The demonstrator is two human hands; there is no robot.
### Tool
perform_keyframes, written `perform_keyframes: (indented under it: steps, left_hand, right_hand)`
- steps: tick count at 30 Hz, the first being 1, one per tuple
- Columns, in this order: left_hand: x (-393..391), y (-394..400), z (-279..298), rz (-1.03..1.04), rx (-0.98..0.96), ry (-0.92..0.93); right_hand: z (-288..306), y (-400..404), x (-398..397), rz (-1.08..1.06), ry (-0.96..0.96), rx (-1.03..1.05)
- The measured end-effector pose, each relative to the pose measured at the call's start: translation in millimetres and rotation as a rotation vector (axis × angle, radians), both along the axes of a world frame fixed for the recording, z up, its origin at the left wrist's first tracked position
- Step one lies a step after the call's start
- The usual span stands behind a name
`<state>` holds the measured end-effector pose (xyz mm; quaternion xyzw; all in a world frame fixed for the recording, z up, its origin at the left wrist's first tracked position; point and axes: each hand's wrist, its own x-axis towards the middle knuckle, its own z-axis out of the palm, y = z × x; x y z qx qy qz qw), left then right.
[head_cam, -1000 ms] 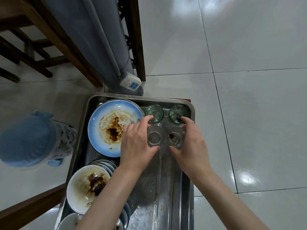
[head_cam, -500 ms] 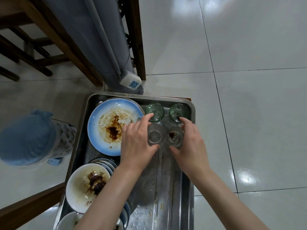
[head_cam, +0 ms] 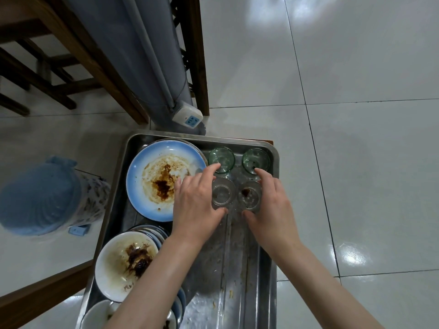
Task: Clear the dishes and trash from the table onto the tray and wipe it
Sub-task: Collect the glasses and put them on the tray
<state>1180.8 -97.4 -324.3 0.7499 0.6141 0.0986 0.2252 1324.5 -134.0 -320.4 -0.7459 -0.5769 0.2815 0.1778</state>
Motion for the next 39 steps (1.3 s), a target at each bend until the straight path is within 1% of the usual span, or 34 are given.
perform_keyframes:
  steps: [13,18,21,29,35,39]
  left_hand:
    - [-9,1,7,0.015,-0.012,0.0]
    - [-21,0,18,-0.004,-0.033,0.023]
    - [-35,1,33,-0.023,-0.02,0.031]
    - [-86,-11,106,-0.046,-0.051,0.031]
    - [-135,-41,186,-0.081,-0.085,0.007]
    - [-172,-74,244,-0.12,-0.053,0.005]
  right_hand:
    - [10,-2,1,0.015,-0.015,-0.029]
    - [20,-8,2,0.032,-0.036,-0.051]
    - [36,-11,-1,0.065,-0.061,-0.036]
    - [106,-21,-18,0.124,-0.078,0.007]
    - [184,-45,-56,0.184,-0.108,0.031]
    - [235,-78,-93,0.205,-0.112,0.055]
